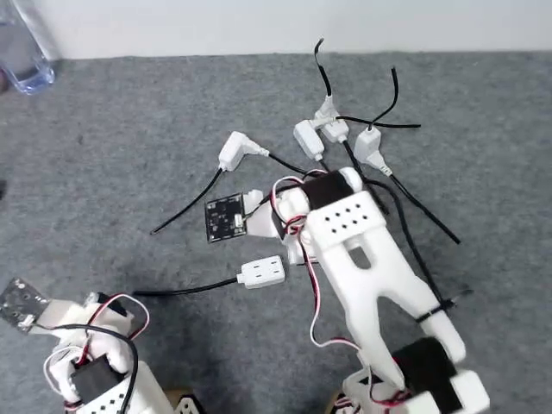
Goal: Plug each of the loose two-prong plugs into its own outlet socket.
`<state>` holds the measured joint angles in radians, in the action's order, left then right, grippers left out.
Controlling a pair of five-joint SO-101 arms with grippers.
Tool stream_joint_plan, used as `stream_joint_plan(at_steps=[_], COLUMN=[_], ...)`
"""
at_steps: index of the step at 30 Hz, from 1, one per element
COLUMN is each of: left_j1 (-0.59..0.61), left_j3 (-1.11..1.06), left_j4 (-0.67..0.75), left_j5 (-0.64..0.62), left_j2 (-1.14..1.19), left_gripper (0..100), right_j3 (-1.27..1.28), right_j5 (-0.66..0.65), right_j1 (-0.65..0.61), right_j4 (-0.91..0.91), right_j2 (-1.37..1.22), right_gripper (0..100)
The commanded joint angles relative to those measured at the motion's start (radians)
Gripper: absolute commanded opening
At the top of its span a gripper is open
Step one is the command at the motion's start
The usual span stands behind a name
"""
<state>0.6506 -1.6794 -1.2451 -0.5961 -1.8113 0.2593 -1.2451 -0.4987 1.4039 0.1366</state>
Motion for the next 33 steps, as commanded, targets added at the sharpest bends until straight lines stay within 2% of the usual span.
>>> stream_joint_plan(at_steps=[1, 12, 21, 33], left_j1=[0.017, 0.017, 0.017, 0.017], left_j3=[-0.004, -0.004, -0.004, -0.004], left_j4=[0.037, 0.037, 0.037, 0.025], left_j5=[0.025, 0.025, 0.025, 0.028], left_j2=[-0.006, -0.006, -0.006, -0.006], left_gripper=[1, 1, 1, 1], right_j3=[-0.068, -0.074, -0.046, 0.048], right_j5=[-0.018, 0.020, 0.041, 0.040], right_j1=[-0.018, -0.104, -0.105, -0.102], right_j4=[-0.039, -0.088, -0.091, -0.182], right_j2=[-0.042, -0.133, -0.140, -0.140], right_gripper=[0.8, 0.8, 0.8, 0.8])
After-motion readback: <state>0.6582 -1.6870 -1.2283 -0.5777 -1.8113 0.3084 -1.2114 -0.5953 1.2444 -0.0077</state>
